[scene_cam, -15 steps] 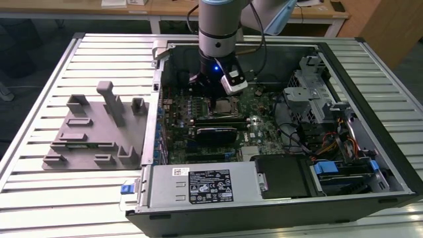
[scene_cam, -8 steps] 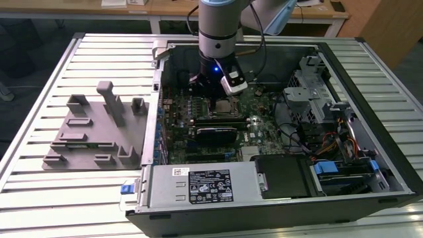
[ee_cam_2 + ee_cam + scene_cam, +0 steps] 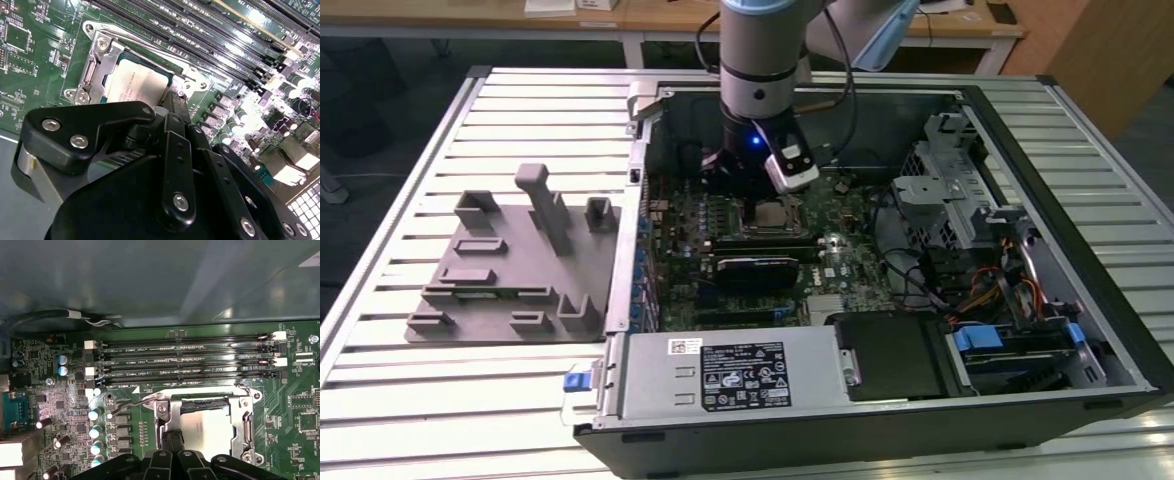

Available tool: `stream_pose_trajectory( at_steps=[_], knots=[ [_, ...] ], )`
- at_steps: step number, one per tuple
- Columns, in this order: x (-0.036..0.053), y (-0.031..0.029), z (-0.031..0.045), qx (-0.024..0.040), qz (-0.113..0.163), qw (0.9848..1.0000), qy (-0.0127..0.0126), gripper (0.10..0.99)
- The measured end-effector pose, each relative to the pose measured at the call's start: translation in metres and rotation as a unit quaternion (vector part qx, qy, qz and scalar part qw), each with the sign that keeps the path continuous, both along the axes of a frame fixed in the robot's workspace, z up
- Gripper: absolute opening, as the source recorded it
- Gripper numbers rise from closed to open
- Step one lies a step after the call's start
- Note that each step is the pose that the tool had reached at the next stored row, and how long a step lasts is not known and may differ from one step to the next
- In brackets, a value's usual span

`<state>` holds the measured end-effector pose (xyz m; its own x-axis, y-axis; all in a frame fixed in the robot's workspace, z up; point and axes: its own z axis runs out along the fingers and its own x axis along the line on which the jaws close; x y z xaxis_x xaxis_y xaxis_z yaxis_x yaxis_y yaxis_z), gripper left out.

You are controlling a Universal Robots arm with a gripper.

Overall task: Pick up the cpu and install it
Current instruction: 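Close the cpu cover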

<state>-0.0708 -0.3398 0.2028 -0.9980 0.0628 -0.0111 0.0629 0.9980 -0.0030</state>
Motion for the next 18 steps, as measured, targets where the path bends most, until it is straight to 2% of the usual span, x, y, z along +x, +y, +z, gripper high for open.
stream_pose_trajectory(
  at_steps=[11,18],
  knots=[
    [-0.0003,0.0,-0.0007,0.0009,0.02,0.9998,-0.0003,0.106],
    [-0.0003,0.0,-0.0009,0.0014,0.05,0.9987,-0.0003,0.106]
  ],
)
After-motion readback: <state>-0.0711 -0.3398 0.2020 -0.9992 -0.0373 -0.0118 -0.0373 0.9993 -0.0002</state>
